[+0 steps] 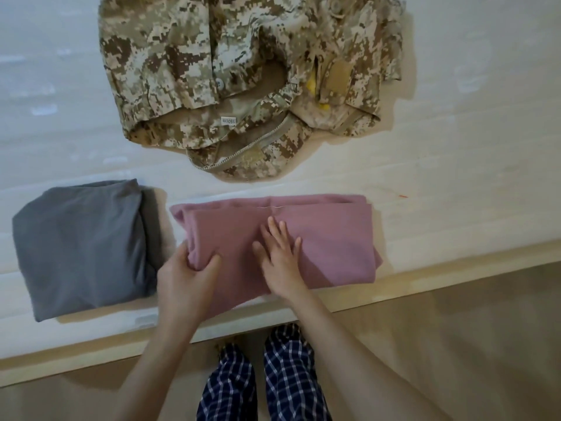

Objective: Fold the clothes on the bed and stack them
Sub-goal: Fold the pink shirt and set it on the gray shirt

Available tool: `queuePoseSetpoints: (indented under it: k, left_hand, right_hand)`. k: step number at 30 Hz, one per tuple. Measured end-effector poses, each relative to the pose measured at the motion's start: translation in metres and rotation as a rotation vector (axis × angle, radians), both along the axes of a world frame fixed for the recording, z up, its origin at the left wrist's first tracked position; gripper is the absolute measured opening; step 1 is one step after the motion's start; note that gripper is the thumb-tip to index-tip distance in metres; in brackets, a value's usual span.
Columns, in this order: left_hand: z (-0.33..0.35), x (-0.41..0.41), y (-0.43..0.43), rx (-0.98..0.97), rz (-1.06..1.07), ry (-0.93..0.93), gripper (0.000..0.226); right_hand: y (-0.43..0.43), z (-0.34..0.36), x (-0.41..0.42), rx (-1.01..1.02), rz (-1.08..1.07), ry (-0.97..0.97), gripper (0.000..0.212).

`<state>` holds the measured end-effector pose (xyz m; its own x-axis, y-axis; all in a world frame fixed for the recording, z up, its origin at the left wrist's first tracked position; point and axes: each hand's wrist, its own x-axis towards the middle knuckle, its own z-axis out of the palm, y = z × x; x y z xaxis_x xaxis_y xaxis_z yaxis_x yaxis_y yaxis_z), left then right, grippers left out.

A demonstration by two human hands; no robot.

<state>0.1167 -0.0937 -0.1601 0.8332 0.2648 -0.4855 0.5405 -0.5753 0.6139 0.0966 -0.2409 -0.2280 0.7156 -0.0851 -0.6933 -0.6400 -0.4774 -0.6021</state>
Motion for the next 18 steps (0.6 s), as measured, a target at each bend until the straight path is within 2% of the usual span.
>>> queuePoseSetpoints:
  k: [2, 3, 4, 5, 6, 7, 8, 9, 10, 12, 14, 16, 18]
  left_hand:
    - [0.020, -0.007, -0.039, -0.017, -0.178, -0.039, 0.037]
    - [0.028, -0.011, -0.060, -0.045, -0.336, -0.054, 0.046]
    - [0.035, -0.017, -0.079, -0.076, -0.526, -0.055, 0.054]
    - [0.037, -0.023, -0.096, -0.104, -0.705, -0.041, 0.060]
    - [0.037, -0.029, -0.110, -0.139, -0.835, -0.025, 0.064]
    - [0.032, -0.034, -0.120, -0.176, -0.903, -0.007, 0.064]
    - [0.027, -0.037, -0.126, -0.203, -0.918, 0.001, 0.061]
    - [0.020, -0.038, -0.128, -0.210, -0.879, -0.013, 0.057]
    - [0.013, -0.039, -0.128, -0.193, -0.790, -0.045, 0.054]
    - [-0.007, -0.036, -0.122, -0.091, -0.545, -0.079, 0.052]
    - [-0.028, -0.030, -0.113, 0.002, -0.368, -0.003, 0.055]
    - [-0.046, -0.027, -0.108, -0.052, -0.284, 0.119, 0.058]
    - [-0.060, -0.024, -0.108, -0.203, -0.199, 0.183, 0.054]
  right_hand:
    - [-0.030, 0.040, 0.005, 0.521, -0.422, 0.118, 0.056]
    - [-0.048, 0.057, 0.003, 0.699, -0.566, 0.124, 0.060]
    - [-0.067, 0.071, -0.001, 0.751, -0.631, 0.121, 0.064]
    - [-0.085, 0.081, -0.007, 0.700, -0.636, 0.100, 0.067]
    - [-0.099, 0.085, -0.011, 0.557, -0.600, 0.065, 0.065]
    - [-0.113, 0.085, -0.014, 0.378, -0.555, 0.021, 0.057]
    - [-0.125, 0.080, -0.016, 0.206, -0.531, -0.039, 0.039]
    - [-0.135, 0.074, -0.017, 0.120, -0.539, -0.083, 0.018]
    - [-0.144, 0.067, -0.016, 0.075, -0.557, -0.094, 0.008]
    - [-0.157, 0.047, -0.015, 0.025, -0.580, -0.081, 0.016]
    - [-0.163, 0.026, -0.013, 0.006, -0.596, -0.079, 0.023]
    - [-0.165, 0.007, -0.011, -0.035, -0.597, -0.073, 0.020]
    - [-0.166, -0.003, -0.010, -0.045, -0.586, -0.078, 0.020]
